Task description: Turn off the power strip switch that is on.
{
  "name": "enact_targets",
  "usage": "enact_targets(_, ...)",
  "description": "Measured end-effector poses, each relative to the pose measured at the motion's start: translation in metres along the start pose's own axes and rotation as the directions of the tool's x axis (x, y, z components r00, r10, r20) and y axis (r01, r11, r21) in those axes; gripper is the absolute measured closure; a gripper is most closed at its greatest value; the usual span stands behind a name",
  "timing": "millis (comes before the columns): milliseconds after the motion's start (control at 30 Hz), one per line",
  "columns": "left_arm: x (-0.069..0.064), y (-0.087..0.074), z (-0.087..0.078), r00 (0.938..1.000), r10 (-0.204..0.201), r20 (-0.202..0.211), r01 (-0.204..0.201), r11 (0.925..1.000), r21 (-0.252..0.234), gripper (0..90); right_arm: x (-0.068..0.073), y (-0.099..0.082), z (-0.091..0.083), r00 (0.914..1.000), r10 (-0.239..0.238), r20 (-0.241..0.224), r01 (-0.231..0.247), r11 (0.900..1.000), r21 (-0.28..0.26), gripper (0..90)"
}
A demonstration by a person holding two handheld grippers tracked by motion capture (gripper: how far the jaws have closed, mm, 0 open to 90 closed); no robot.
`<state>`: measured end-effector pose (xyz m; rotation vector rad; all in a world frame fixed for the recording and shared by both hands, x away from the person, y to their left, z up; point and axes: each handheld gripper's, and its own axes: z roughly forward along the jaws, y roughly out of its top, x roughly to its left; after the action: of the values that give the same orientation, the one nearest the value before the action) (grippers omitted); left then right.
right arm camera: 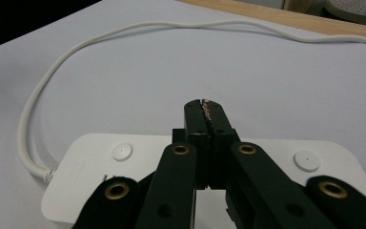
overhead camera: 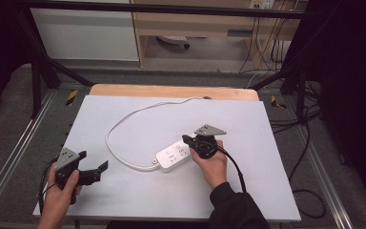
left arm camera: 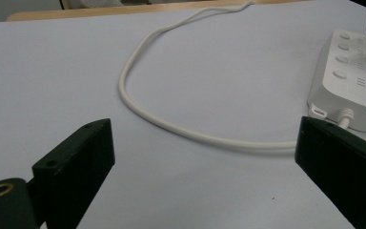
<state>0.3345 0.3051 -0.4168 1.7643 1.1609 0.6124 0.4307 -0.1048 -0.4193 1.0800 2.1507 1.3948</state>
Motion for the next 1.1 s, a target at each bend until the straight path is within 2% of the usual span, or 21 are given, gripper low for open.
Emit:
enact_targets(600,0.000,0.000,0.001,1.0000,0.000,0.001,0.000,1.0000,0.001,5.9,-0.001,-0.011,0.008,0.9998,0.016,0.008,-0.016,0.9998,0.012,90.0)
enact_targets(1100,0.000,-0.001,0.001,1.0000,0.003,0.002,-0.003,1.0000,0.004,5.9,0.006,-0.016,0.018,0.9999,0.015,-0.002,-0.015,0.9999,-0.001,90.0)
